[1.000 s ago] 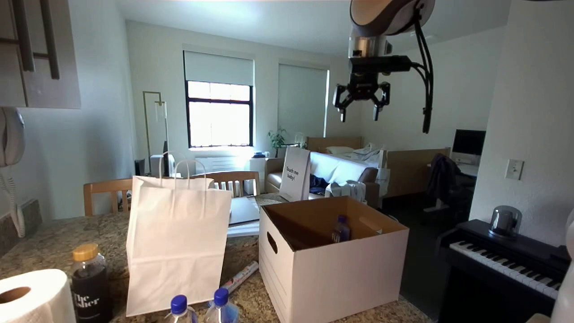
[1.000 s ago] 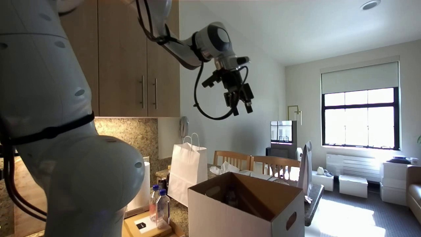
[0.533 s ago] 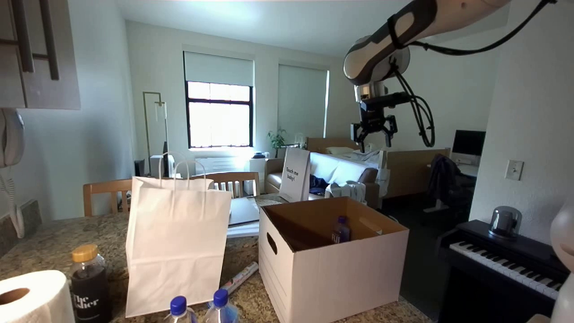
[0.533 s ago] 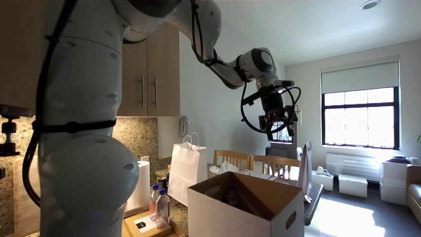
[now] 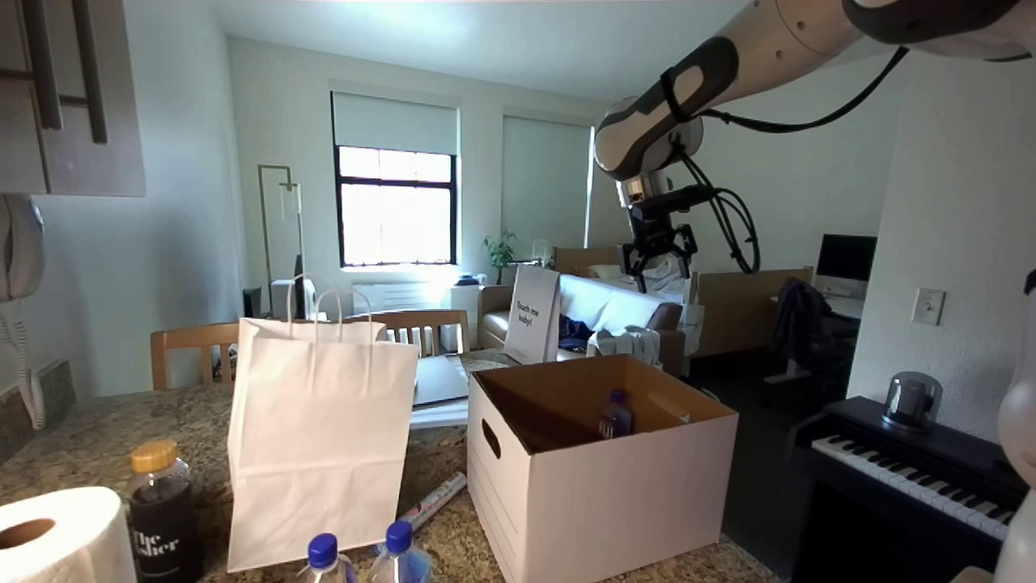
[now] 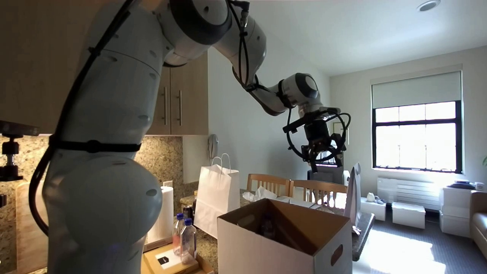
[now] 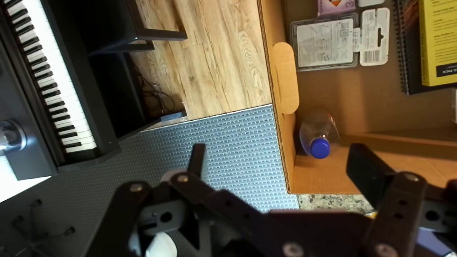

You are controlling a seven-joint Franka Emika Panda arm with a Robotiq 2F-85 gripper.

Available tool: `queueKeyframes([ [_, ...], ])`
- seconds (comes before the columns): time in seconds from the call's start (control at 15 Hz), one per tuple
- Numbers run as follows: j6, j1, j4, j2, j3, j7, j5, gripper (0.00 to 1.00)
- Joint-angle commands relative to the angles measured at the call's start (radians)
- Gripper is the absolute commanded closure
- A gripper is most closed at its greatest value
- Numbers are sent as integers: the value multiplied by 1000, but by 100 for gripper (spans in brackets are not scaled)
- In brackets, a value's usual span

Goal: Pick up the bottle from the box and put them on the counter

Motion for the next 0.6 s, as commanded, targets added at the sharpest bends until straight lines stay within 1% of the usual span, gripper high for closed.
queueKeyframes([
  [0.0, -3, 5, 3, 0, -6, -1, 1, 0],
  [0.07, -47, -3, 34, 31, -1, -40, 57, 0],
  [0.2, -37, -9, 62, 70, 5, -42, 143, 0],
  [0.33, -25, -13, 87, 100, 12, -83, 211, 0],
  [0.47, 23, -9, 110, 131, 11, -51, 252, 0],
  [0.53, 36, -6, 125, 148, 10, -48, 252, 0],
])
